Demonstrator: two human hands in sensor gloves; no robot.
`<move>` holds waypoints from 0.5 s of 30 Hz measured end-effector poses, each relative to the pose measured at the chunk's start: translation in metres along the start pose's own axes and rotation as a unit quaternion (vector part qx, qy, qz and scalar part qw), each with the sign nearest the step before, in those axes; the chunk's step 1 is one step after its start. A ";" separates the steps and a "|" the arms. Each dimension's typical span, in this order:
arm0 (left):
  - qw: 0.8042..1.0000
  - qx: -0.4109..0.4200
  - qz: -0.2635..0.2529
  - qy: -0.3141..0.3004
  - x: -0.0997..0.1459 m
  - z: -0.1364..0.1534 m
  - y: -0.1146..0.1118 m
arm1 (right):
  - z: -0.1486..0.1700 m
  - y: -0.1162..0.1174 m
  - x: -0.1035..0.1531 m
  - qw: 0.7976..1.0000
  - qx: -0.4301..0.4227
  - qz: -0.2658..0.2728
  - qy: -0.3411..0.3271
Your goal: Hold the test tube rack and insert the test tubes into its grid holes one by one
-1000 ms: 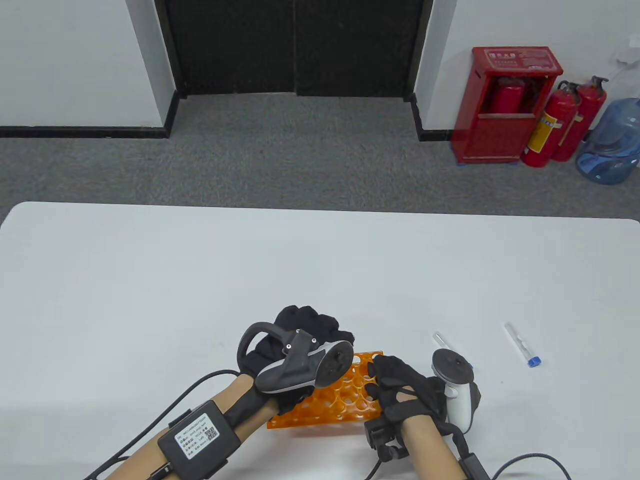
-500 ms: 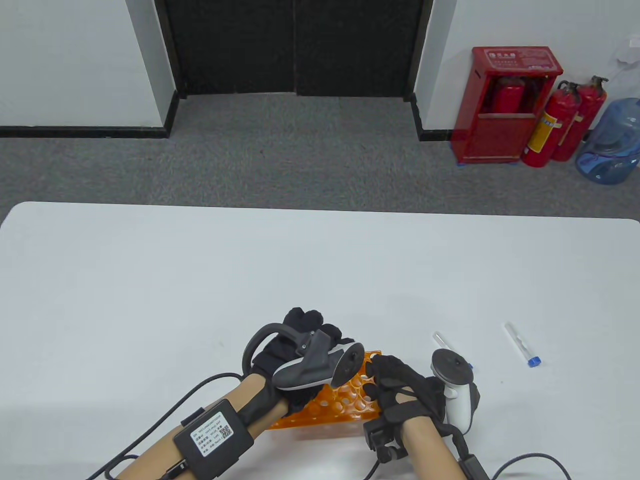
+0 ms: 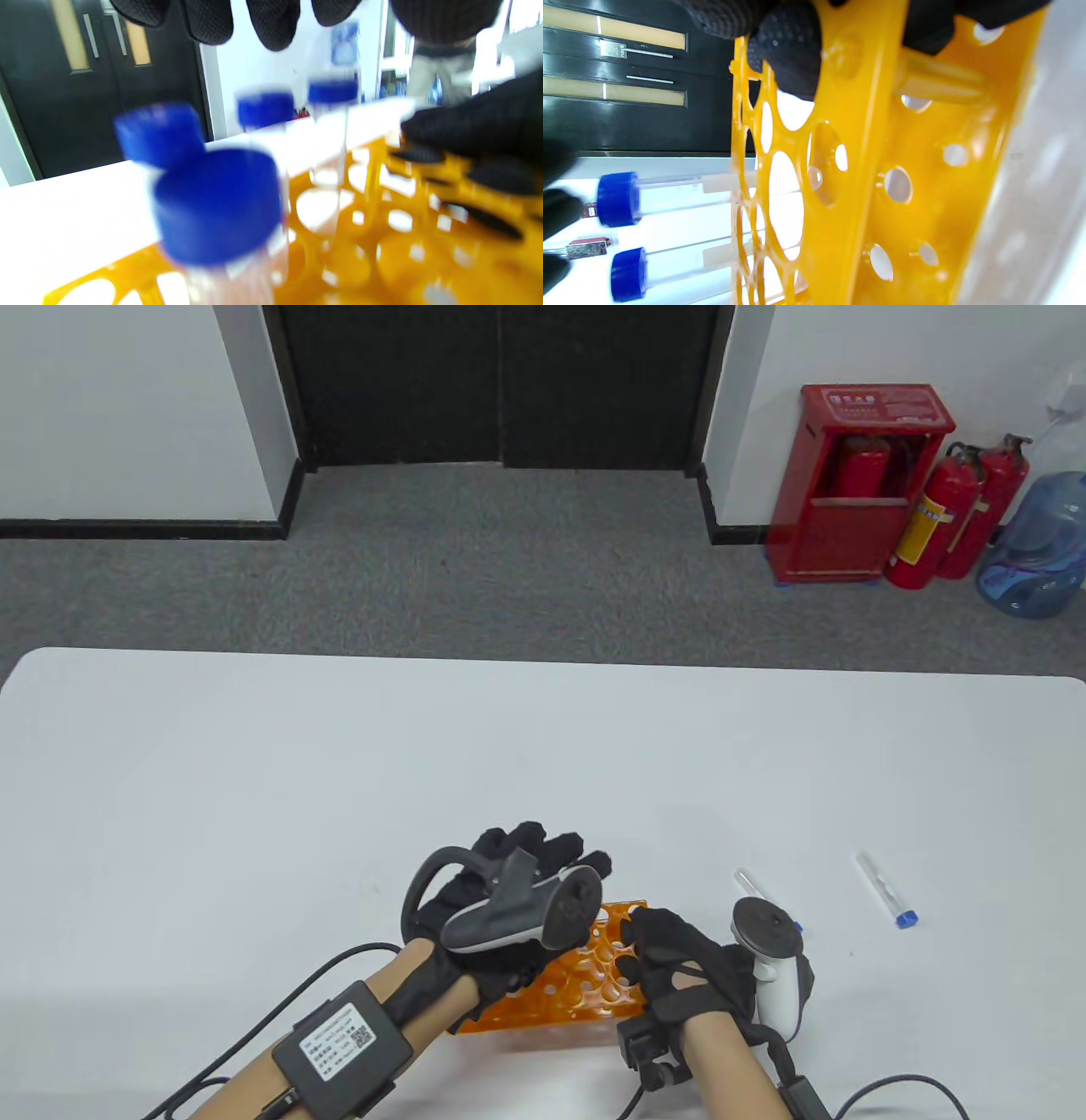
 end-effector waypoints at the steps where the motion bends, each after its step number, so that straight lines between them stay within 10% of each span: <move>1: 0.999 0.038 -0.013 0.029 0.004 0.020 0.008 | 0.001 -0.001 0.000 1.000 -0.003 0.002 0.000; 8: 0.952 0.209 -0.033 0.220 0.047 0.134 -0.041 | 0.002 -0.009 0.000 1.000 -0.026 0.010 -0.003; 15: 0.835 0.429 0.067 0.338 0.090 0.151 -0.131 | 0.005 -0.014 -0.001 0.999 -0.034 0.019 0.000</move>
Point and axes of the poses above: the tracker on the back of each hand, its own z axis roughly to the little-finger side, its own x axis roughly from the fingertips to the wrist, y = z × x, the point moved 4 cm from there along -x, roughly from the wrist to the fingertips, and after that the axes turned 14 degrees about -z, right-handed, at the moved point
